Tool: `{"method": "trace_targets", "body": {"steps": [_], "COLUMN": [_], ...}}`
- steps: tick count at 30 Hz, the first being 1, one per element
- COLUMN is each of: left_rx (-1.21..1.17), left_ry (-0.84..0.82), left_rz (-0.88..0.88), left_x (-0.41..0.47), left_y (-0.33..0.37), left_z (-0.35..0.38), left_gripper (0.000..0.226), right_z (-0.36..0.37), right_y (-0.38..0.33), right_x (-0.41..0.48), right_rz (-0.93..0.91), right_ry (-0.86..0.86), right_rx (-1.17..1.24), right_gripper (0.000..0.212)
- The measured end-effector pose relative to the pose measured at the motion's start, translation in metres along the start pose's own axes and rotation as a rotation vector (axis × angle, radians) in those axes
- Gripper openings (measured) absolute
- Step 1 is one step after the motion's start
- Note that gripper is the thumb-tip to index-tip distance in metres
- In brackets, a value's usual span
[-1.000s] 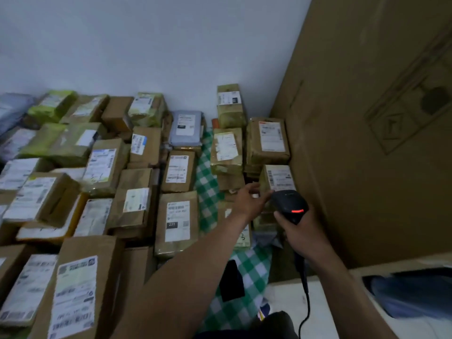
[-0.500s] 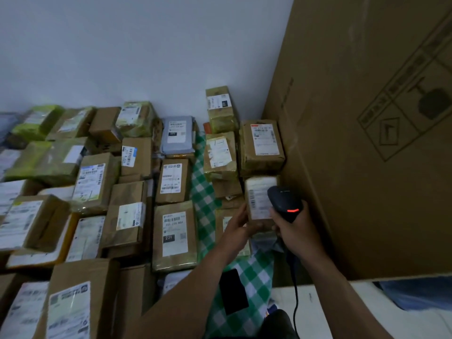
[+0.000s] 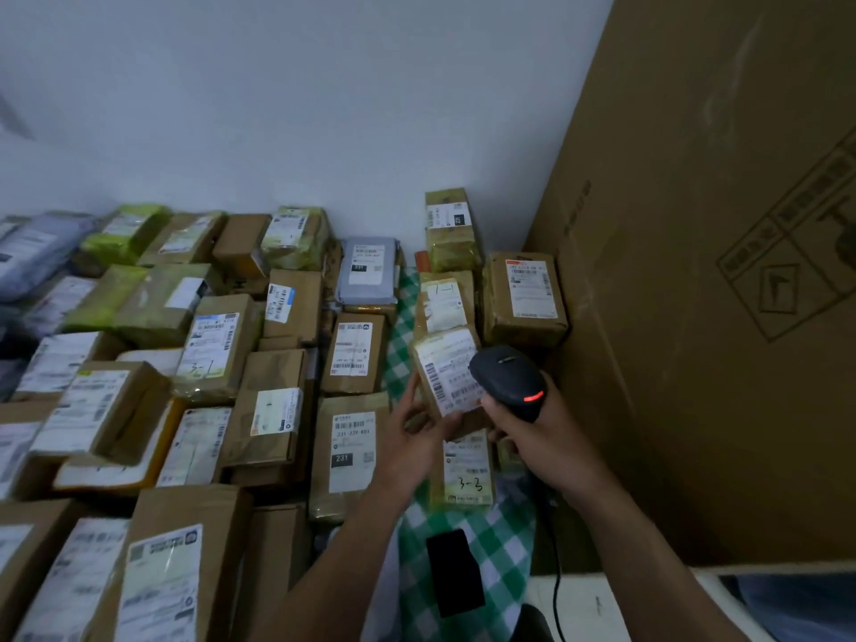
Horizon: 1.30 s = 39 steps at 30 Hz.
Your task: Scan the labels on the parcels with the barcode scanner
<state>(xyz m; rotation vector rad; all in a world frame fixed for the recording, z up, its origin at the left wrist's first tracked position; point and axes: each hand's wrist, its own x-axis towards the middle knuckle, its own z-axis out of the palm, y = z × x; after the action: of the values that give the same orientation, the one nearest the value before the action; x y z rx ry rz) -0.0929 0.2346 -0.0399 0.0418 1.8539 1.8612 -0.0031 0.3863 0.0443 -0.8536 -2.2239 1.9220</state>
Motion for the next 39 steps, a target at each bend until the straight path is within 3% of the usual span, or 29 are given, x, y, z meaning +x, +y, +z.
{"method": "trace_targets", "body": {"steps": [6, 12, 23, 27, 35, 39], "left_rx": [0.029, 0.024, -0.001, -0.018, 0.154, 0.33], "left_ry": [0.164, 0.228, 0.247, 0.246, 0.269, 0.399], "left_rz": [0.102, 0.059, 0.021, 0.024, 0.127, 0.207], "left_x": [0.021, 0.042, 0.042, 0.04, 0.004, -0.028], "left_y": [0.017, 0.012, 0.009, 0.011, 0.05, 0.081], "left_z": [-0.039, -0.061, -0.063, -0.062, -0.086, -0.14], "left_gripper": [0.065, 0.084, 0.072, 0.077, 0.043, 0.042], "right_z": [0.012, 0.032, 0.04, 0.042, 0.067, 0.096], "right_y": [-0.013, -0.025, -0.031, -0.029, -0.029, -0.045], "right_x": [0.005, 0.003, 0.002, 0.003, 0.016, 0.018], "right_rz": [-0.008, -0.006, 0.004, -0.006, -0.07, -0.127], "right_ry": [-0.145, -0.226, -0.273, -0.276, -0.267, -0.386], "right_rx": [-0.123, -0.186, -0.211, -0.241, -0.179, -0.187], "right_gripper": [0.052, 0.041, 0.038, 0.038, 0.055, 0.032]}}
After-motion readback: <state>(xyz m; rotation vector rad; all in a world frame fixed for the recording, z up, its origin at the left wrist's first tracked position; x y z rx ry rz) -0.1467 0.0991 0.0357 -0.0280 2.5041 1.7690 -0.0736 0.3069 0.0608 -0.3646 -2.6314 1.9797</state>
